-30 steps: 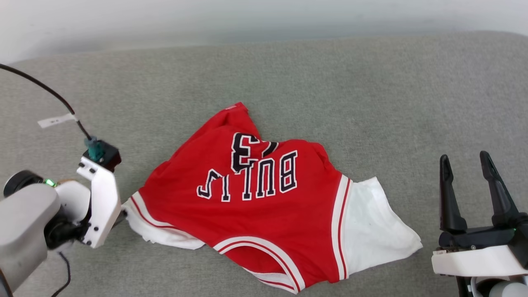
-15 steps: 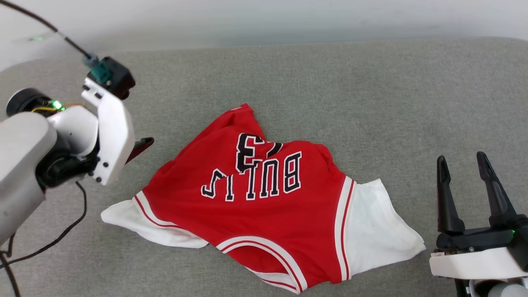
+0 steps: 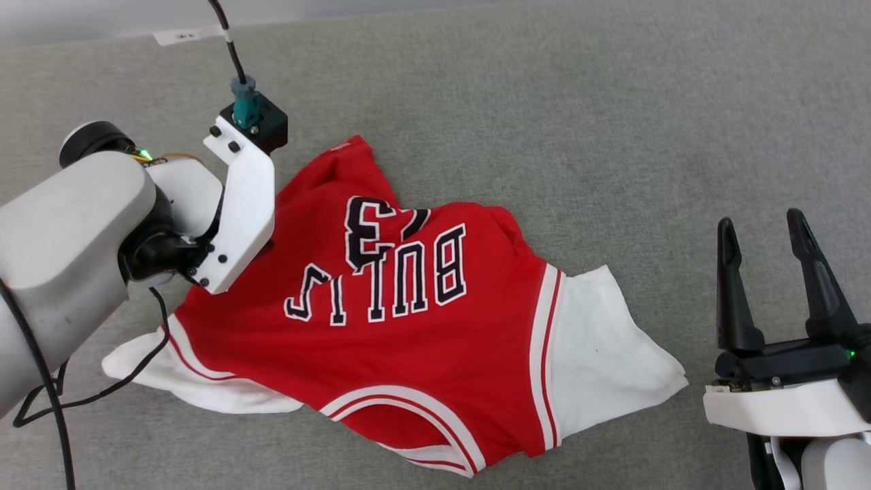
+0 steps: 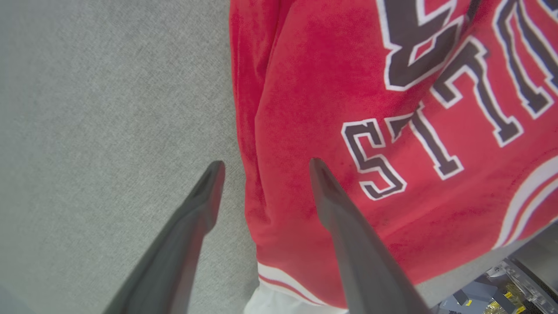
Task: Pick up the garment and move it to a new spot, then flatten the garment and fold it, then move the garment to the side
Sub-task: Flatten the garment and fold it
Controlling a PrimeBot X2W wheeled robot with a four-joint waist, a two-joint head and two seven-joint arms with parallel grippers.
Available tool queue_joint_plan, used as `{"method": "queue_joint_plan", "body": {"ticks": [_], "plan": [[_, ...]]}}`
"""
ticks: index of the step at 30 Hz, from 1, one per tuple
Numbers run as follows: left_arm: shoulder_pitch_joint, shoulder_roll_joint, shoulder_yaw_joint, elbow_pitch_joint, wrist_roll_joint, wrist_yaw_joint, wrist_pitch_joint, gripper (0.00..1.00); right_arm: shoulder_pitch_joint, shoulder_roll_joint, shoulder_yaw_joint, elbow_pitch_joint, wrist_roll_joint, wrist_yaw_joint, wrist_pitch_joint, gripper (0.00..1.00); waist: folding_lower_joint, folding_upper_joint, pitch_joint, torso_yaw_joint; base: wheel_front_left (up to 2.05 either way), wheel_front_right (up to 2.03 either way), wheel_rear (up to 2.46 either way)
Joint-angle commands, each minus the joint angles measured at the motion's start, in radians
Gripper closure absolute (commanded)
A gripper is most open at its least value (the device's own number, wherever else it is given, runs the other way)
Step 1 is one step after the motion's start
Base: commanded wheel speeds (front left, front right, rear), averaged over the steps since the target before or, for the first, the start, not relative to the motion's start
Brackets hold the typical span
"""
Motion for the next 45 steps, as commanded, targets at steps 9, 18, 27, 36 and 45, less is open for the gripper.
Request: {"method": "queue_joint_plan", "body": {"ticks": [9,18,27,36,45], "plan": [[0.07,-0.021,-0.016,0.026,0.051,0.001,0.051,0.0,-0.036,0.003,0.009,-0.008,0.012,-0.001,-0.002,0.0,-0.0001,0.0,0.076,-0.045,0.0,0.0,0.0],[0.108,-0.02,-0.027,-0.027,0.113,0.0,0.015,1.0,-0.052,0.003,0.014,0.004,0.014,-0.001,-0.002,0.0,-0.0001,0.0,0.084,-0.04,0.0,0.0,0.0],[-0.033,0.035,-0.015,-0.156,0.068,0.0,-0.143,1.0,-0.027,0.003,-0.007,-0.002,0.022,-0.001,-0.002,0.0,-0.0001,0.0,0.05,-0.026,0.0,0.0,0.0],[-0.124,-0.06,-0.014,-0.086,0.054,0.0,-0.293,1.0,-0.073,0.003,0.02,-0.017,0.032,-0.001,-0.002,0.0,-0.0001,0.0,0.11,-0.073,0.0,0.0,0.0],[-0.063,-0.158,-0.016,0.1,0.119,0.0,-0.27,1.0,-0.079,0.003,0.023,-0.016,0.058,-0.001,-0.002,0.0,-0.0001,0.0,0.15,-0.141,0.0,0.0,0.0]]}}
